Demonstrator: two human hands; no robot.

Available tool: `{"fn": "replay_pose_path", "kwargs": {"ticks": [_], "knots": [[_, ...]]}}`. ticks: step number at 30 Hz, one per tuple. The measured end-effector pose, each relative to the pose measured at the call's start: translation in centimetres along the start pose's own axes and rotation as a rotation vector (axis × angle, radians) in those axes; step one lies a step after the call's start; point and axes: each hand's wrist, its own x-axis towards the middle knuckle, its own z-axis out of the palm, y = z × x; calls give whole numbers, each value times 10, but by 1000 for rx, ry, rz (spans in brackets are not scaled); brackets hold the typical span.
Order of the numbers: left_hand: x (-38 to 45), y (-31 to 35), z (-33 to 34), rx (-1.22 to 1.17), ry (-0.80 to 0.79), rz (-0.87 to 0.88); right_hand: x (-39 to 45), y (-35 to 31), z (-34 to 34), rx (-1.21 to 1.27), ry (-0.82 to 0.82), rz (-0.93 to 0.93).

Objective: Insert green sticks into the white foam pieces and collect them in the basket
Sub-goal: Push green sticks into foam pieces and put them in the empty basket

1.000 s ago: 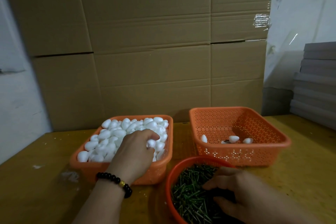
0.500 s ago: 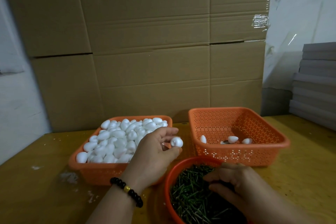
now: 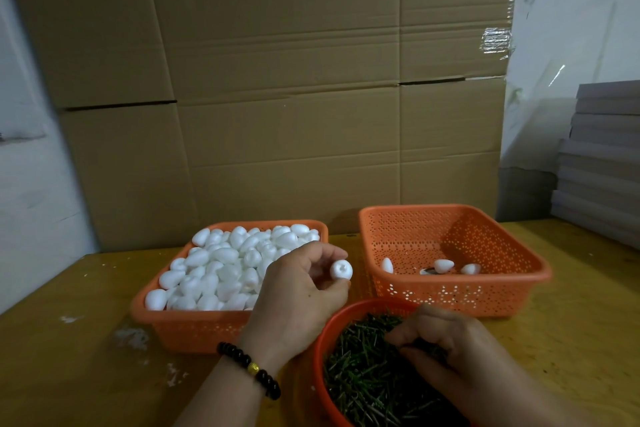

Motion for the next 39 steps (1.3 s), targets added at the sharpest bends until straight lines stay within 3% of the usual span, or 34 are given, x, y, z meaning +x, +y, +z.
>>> {"fn": "replay_pose_path", "kwargs": {"ticks": [9,19,22,31,39], "knots": [[-3,2,2,11,-108,16,1,-3,-1,59,109,-31],[-4,5,2,-120,-150,-60,0,0,9,309,282,137],[-6,7,2,-184,-176,-92,0,0,9,353,286,147],[-6,8,3,-294,-213,-153,3,1,7,162,243,95],[-6,7,7,-355,-207,-220,4,1,6,285,130,272]]}}
